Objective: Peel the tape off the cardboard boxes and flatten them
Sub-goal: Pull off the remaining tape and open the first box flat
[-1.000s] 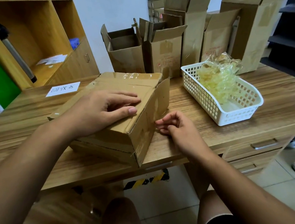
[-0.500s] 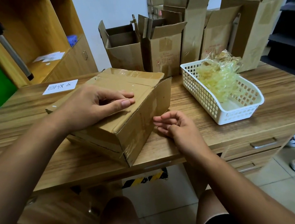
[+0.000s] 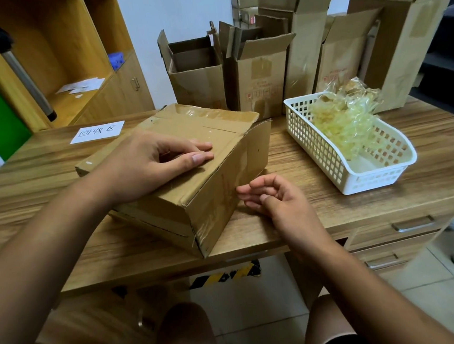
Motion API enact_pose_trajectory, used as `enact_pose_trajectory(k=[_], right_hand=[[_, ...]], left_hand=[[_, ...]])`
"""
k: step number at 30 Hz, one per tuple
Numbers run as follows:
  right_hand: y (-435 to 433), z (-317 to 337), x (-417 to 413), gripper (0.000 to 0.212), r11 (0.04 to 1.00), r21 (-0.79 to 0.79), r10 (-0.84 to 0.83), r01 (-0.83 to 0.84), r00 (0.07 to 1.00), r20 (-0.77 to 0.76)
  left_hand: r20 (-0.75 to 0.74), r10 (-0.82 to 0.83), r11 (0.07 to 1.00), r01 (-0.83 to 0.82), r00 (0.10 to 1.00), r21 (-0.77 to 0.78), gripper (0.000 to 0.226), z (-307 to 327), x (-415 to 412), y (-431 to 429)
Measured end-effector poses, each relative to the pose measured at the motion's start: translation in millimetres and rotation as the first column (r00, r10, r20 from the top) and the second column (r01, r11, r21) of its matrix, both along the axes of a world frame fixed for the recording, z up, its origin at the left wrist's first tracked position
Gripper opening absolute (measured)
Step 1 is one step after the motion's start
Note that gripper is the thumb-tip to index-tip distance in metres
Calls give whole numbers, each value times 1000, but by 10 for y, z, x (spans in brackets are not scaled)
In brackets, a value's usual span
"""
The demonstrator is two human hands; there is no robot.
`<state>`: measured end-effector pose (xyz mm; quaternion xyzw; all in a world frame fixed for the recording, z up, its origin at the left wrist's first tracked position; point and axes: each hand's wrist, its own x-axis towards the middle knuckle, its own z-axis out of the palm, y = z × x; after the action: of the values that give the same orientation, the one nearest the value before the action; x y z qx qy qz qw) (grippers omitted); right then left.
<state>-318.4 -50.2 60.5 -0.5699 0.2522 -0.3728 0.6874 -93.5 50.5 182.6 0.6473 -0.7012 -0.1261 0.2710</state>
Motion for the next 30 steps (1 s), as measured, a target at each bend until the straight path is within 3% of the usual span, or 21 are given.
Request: enact_pose_trajectory(k=[6, 16, 24, 30], right_hand=[[38, 27, 12, 34, 997, 26, -71, 70, 996, 54], [62, -19, 23, 37, 981, -184, -65, 60, 998, -20], [45, -89, 33, 33, 967, -253, -44, 32, 998, -42], [45, -95, 19, 35, 959, -258, -113, 115, 993, 22]], left_hand=[[-3, 1, 1000, -1, 1000, -4, 42, -3, 5, 11], [-18, 17, 1000, -17, 1000, 4, 39, -6, -12, 12], [-27, 7, 1000, -7, 1000, -5, 34, -5, -12, 15], [-26, 14, 1000, -14, 1000, 2, 39, -9, -8, 14]])
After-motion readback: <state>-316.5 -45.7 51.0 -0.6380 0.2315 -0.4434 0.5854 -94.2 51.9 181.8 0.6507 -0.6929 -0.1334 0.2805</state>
